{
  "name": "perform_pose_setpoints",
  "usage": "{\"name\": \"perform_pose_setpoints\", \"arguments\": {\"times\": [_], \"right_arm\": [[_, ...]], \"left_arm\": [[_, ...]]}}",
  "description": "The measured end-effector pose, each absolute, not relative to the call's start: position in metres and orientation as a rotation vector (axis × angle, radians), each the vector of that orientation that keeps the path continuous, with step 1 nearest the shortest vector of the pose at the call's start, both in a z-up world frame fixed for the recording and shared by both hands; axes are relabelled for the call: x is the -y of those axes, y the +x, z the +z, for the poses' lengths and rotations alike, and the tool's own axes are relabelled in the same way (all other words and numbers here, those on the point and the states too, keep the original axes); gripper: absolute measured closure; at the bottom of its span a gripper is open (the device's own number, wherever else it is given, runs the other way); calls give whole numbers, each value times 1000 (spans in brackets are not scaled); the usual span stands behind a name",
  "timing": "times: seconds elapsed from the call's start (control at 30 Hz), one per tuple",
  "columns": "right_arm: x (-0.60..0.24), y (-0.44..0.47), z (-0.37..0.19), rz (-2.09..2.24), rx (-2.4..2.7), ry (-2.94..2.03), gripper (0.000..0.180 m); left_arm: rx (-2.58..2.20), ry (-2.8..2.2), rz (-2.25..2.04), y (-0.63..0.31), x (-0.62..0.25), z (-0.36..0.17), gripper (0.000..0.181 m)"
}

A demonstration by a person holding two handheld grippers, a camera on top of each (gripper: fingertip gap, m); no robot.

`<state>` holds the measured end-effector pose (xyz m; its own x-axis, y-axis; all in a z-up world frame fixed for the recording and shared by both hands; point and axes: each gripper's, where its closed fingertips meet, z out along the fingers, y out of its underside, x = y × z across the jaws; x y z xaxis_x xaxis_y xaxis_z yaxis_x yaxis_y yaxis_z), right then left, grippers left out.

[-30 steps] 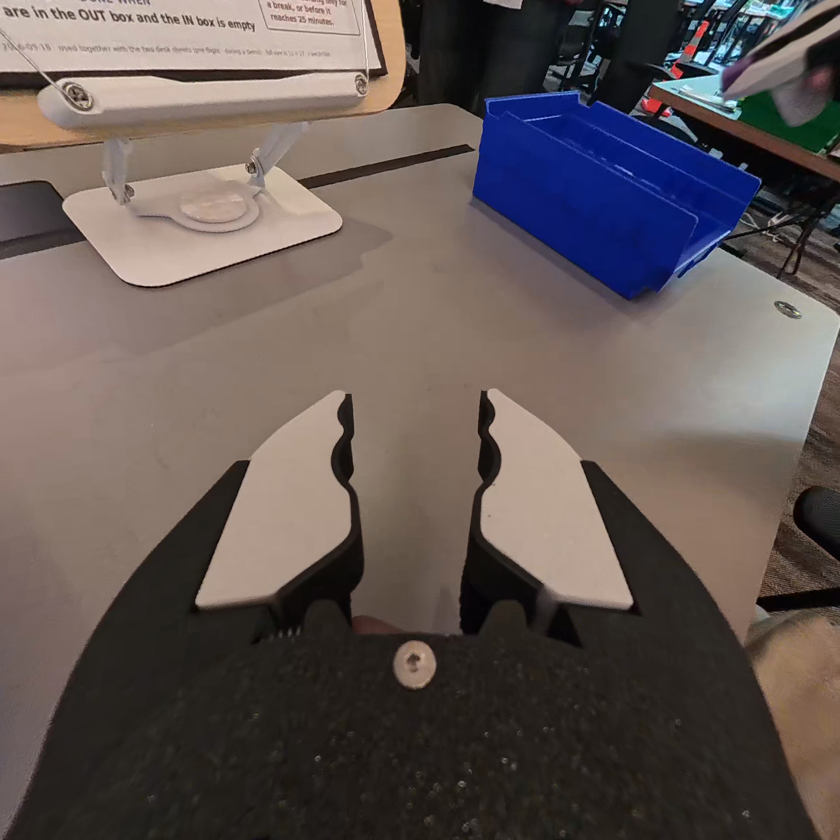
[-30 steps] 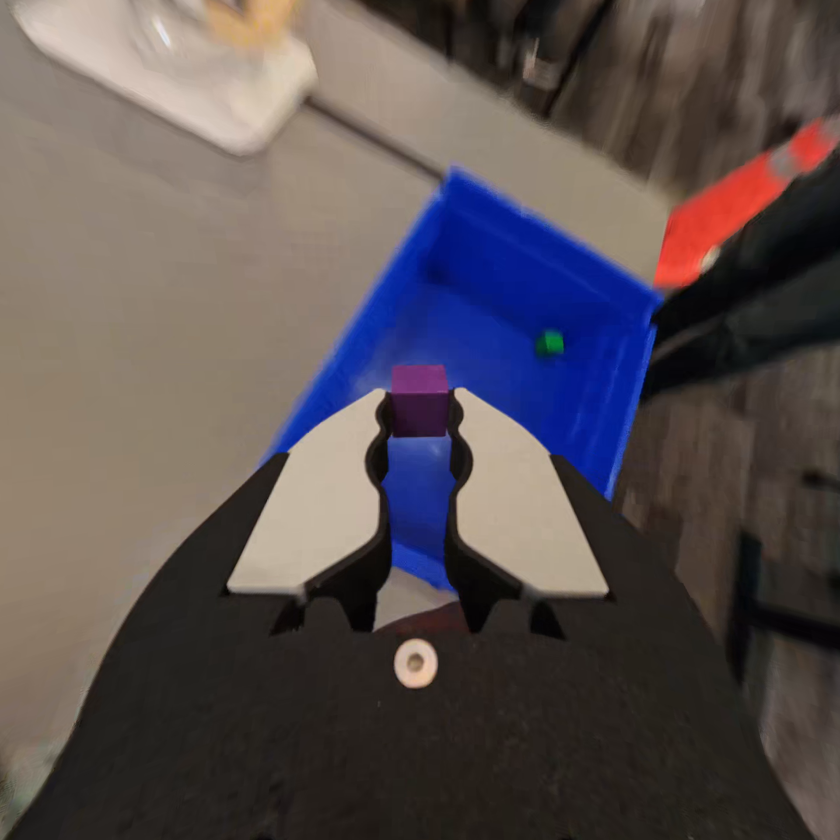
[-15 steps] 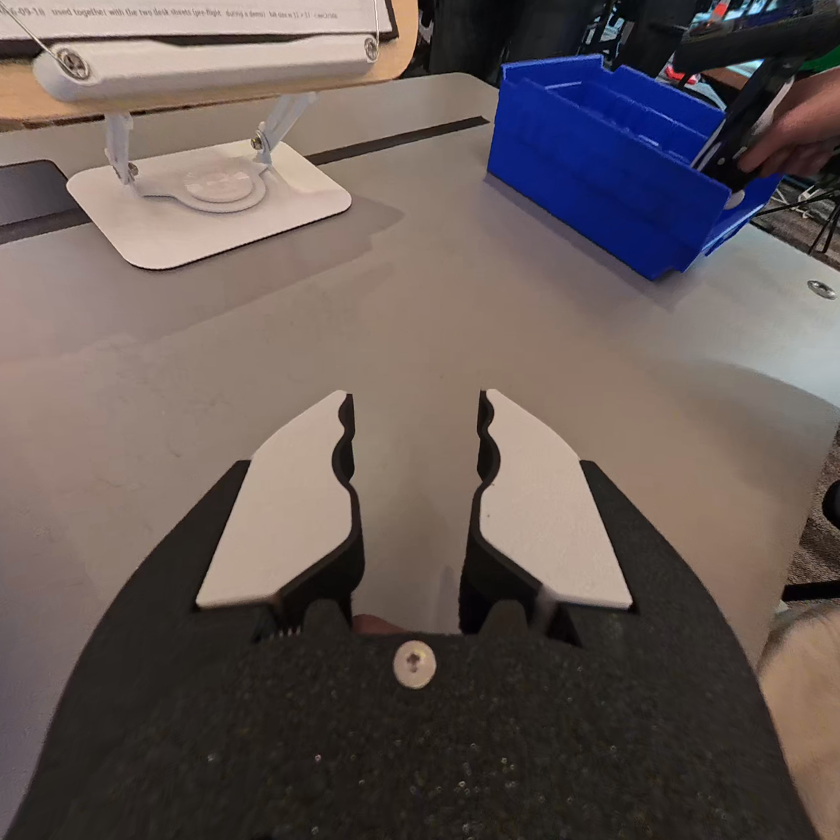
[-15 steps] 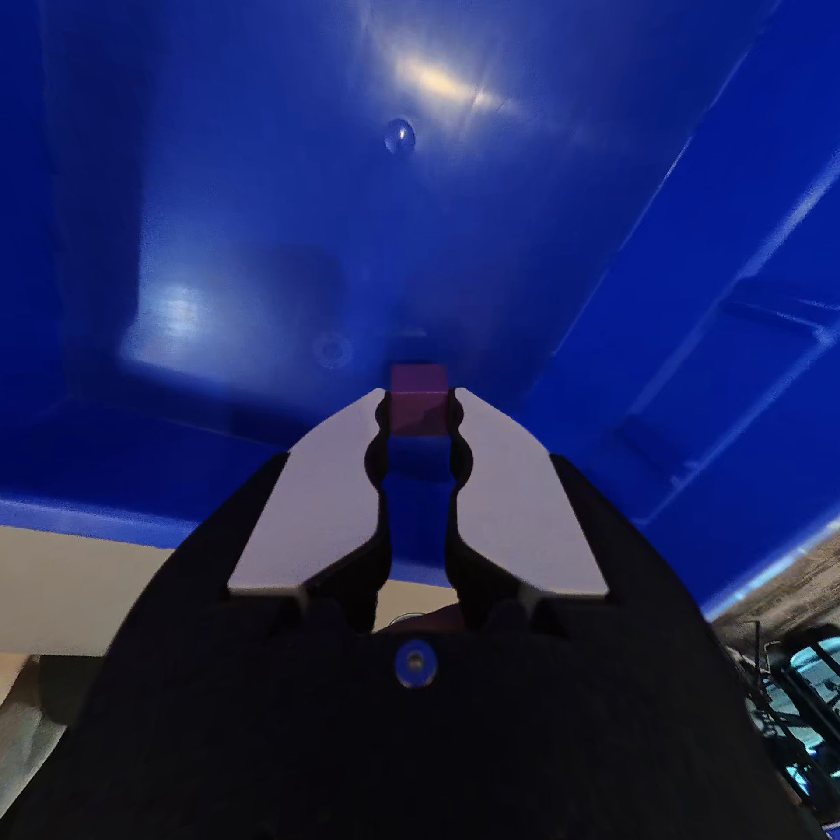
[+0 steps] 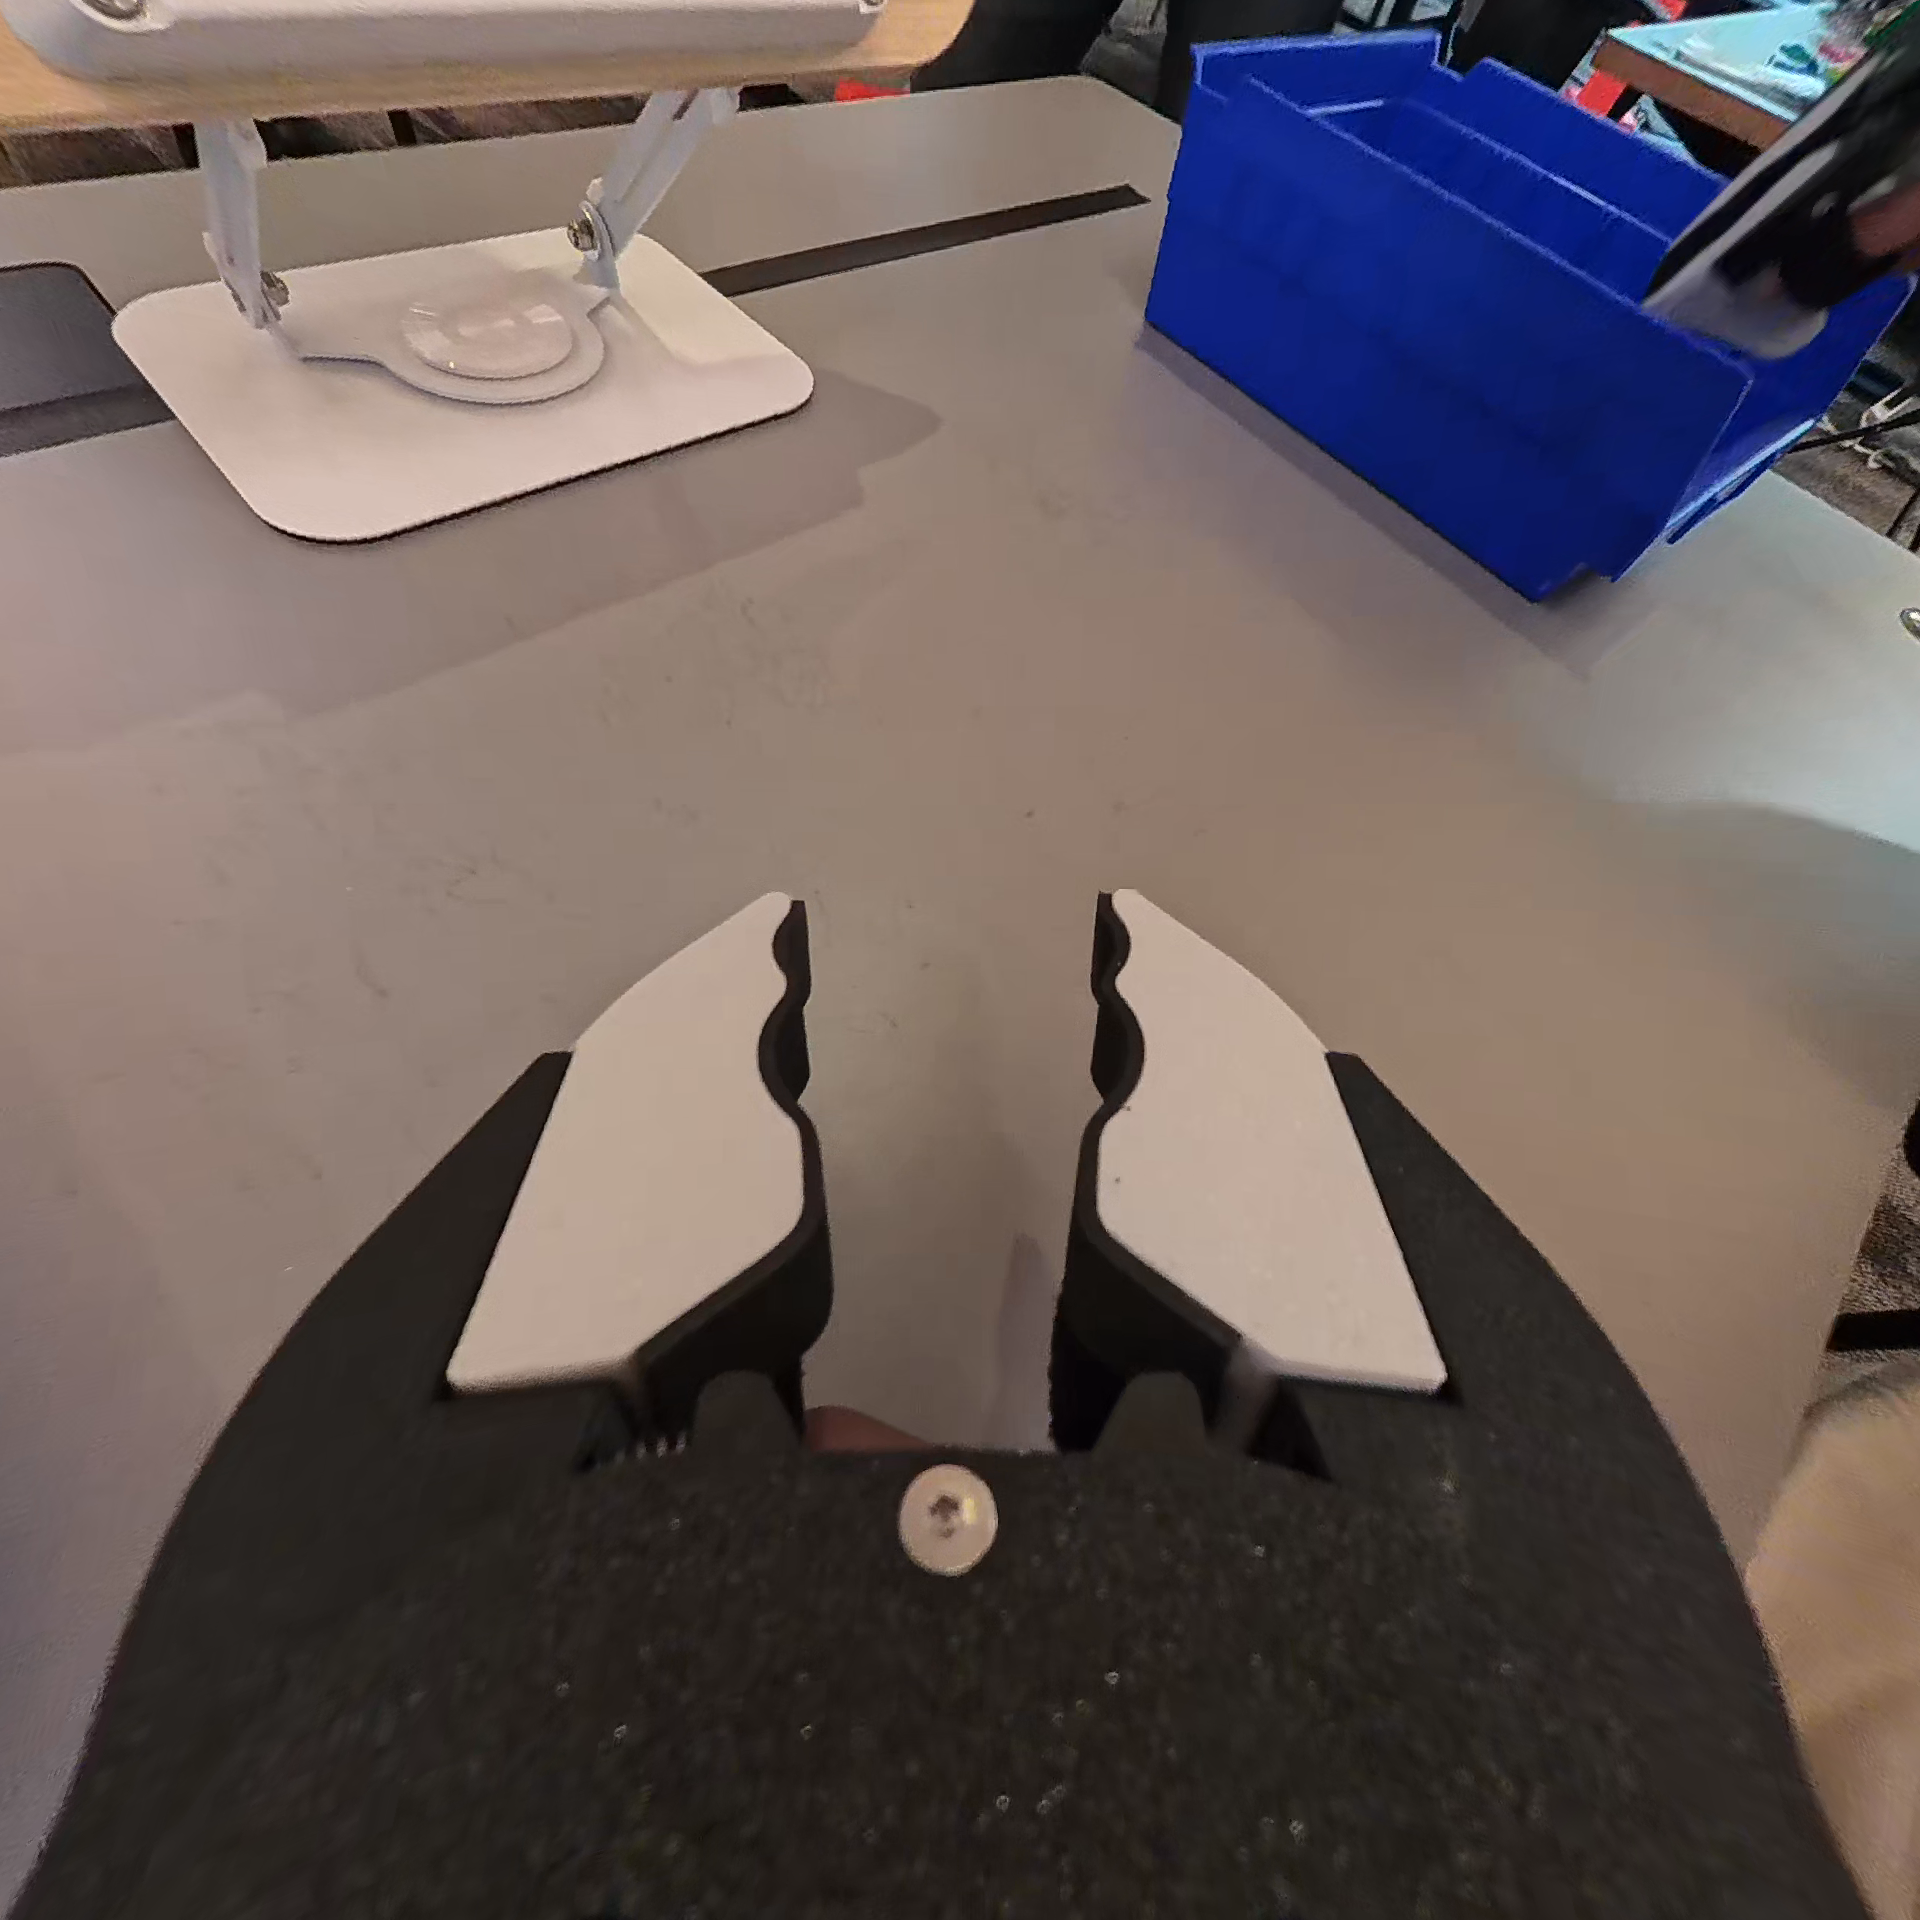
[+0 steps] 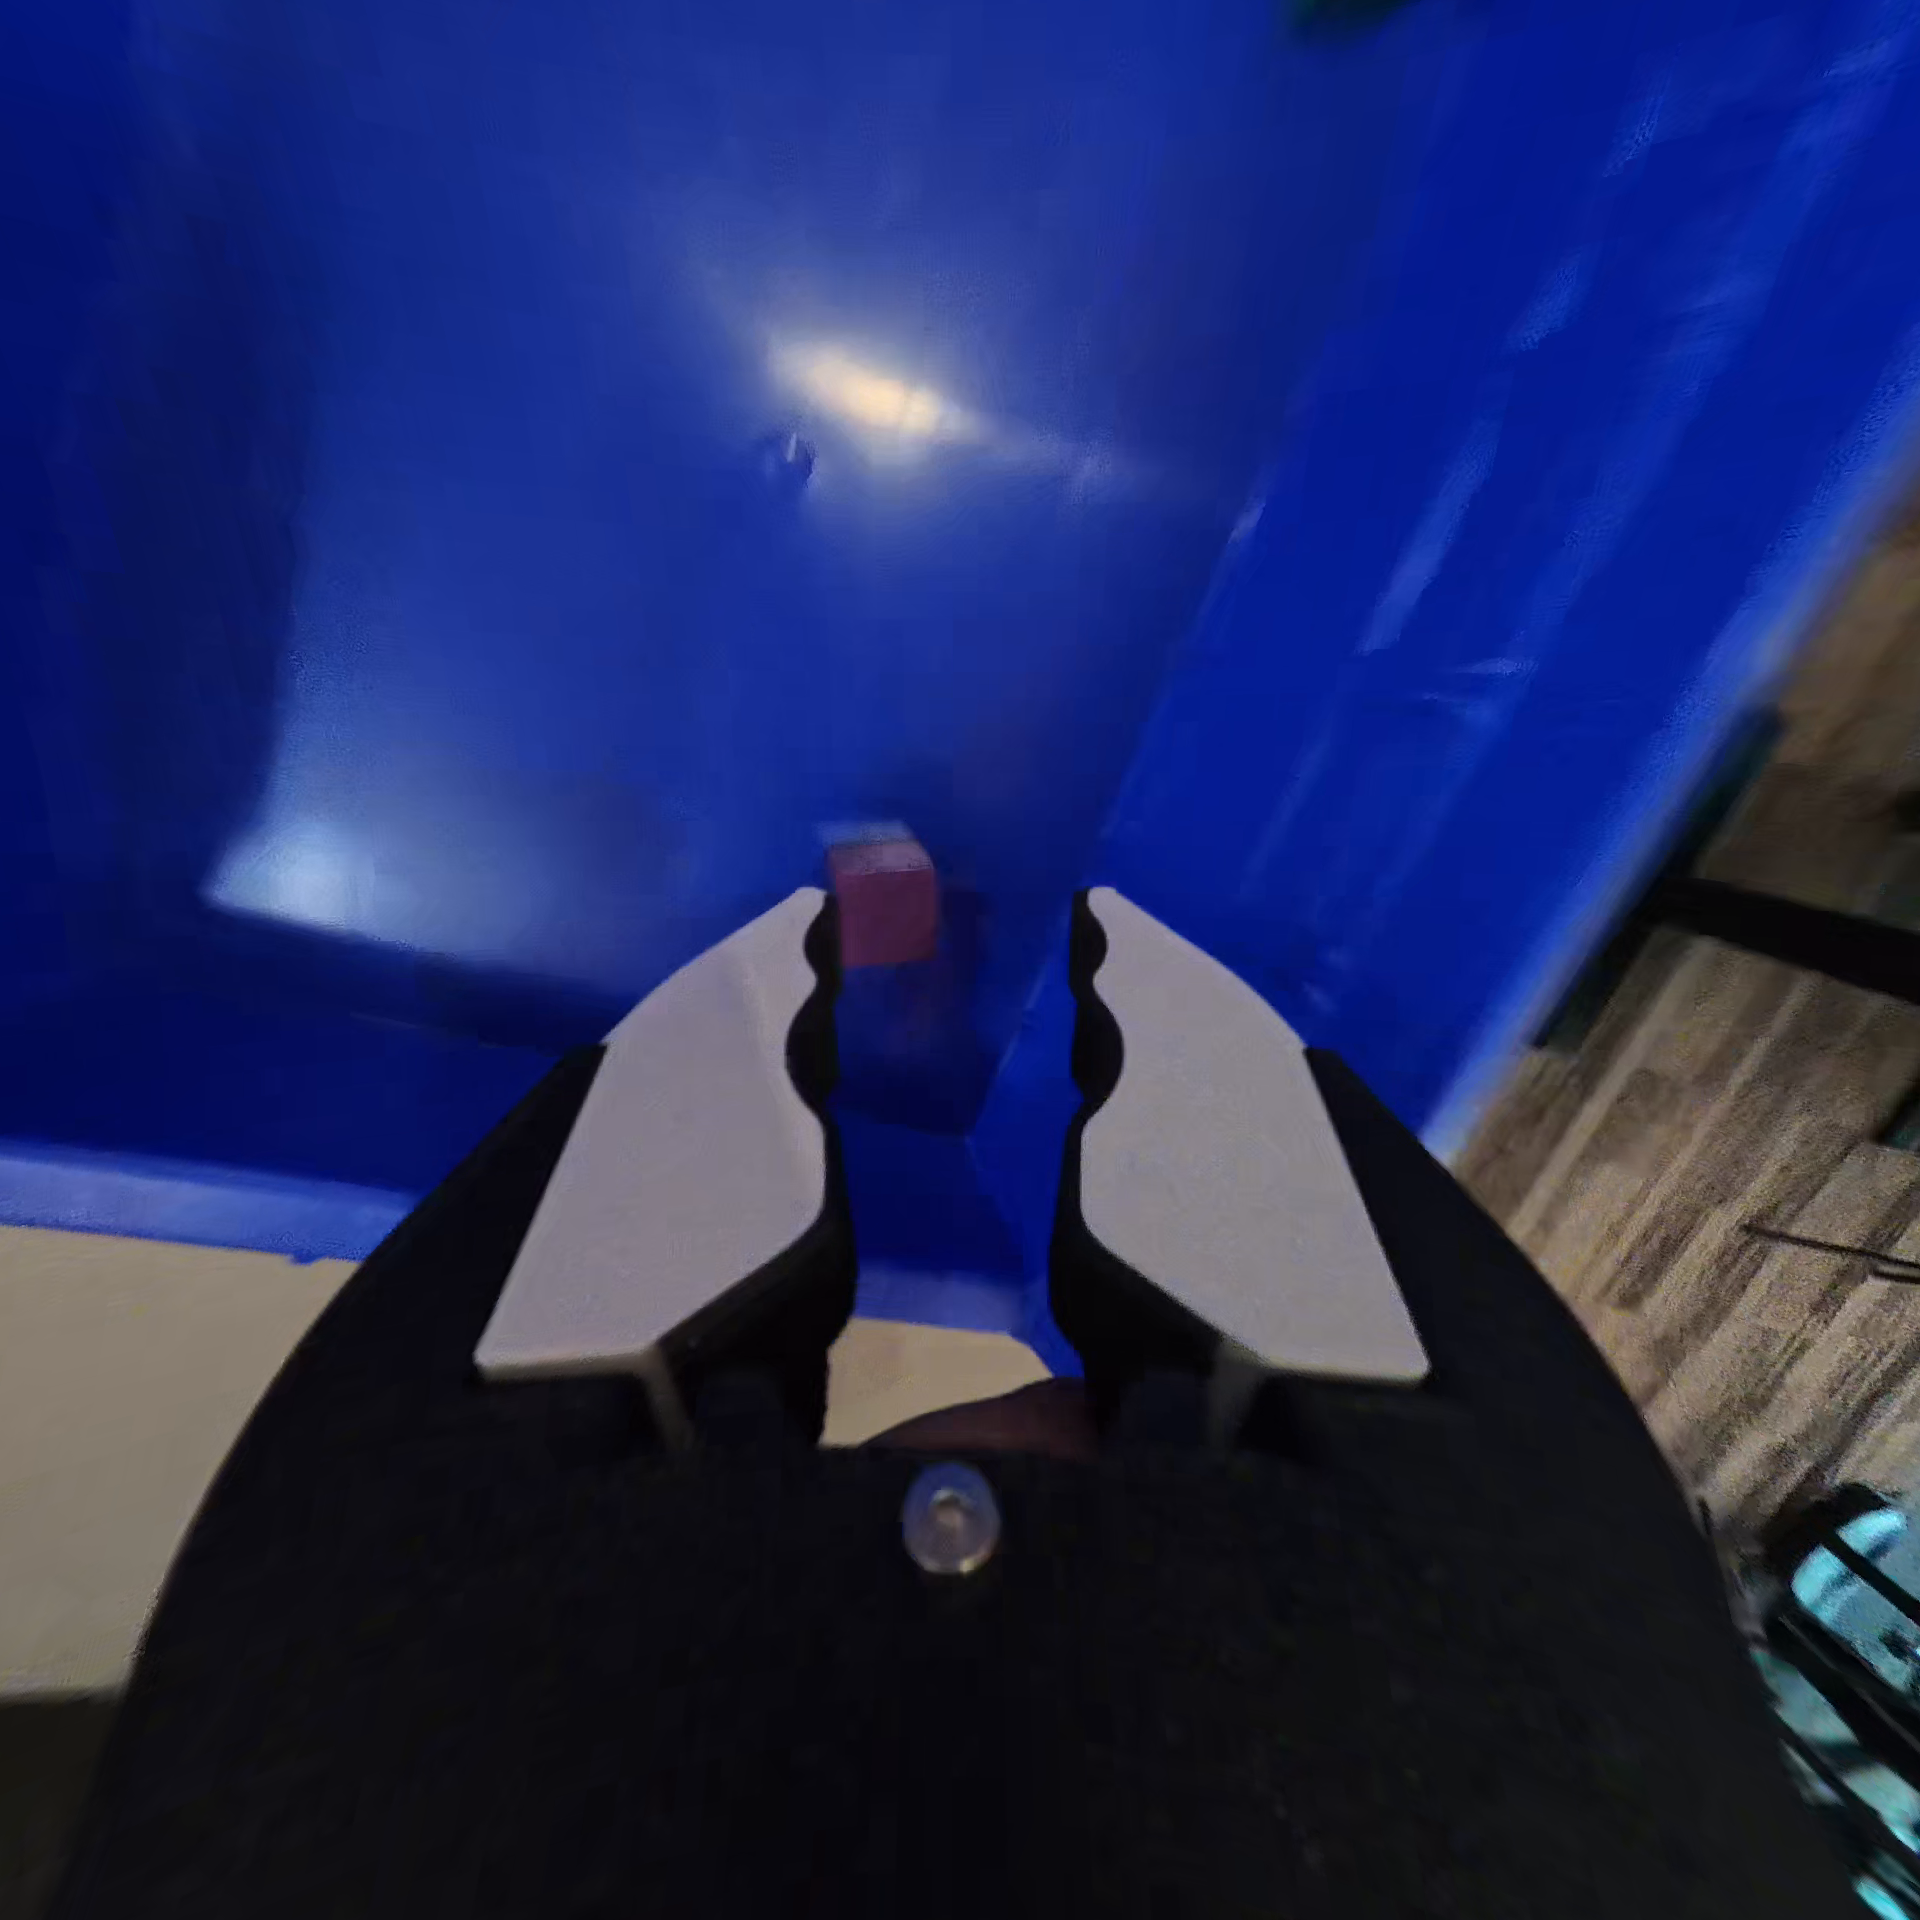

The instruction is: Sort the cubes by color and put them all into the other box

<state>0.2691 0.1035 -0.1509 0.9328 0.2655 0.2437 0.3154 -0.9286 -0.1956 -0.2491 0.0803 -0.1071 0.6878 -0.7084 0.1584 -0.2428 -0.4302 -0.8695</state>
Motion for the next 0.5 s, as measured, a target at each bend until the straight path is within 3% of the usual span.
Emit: {"name": "perform_pose_setpoints", "arguments": {"times": [0.13,0.23,0.33,0.5], "right_arm": [[-110,202,-46,-279,374,-2322,129],[-86,78,-9,116,465,-1988,120],[-61,-34,-29,521,485,-1787,121],[-58,-104,-86,540,601,-1791,120]], "left_arm": [[-733,-1981,-685,-249,-77,-101,128],[-747,-1990,-707,-245,-73,-103,128],[-756,-2001,-697,-243,-71,-106,128],[-748,-2040,-697,-253,-62,-102,128]]}}
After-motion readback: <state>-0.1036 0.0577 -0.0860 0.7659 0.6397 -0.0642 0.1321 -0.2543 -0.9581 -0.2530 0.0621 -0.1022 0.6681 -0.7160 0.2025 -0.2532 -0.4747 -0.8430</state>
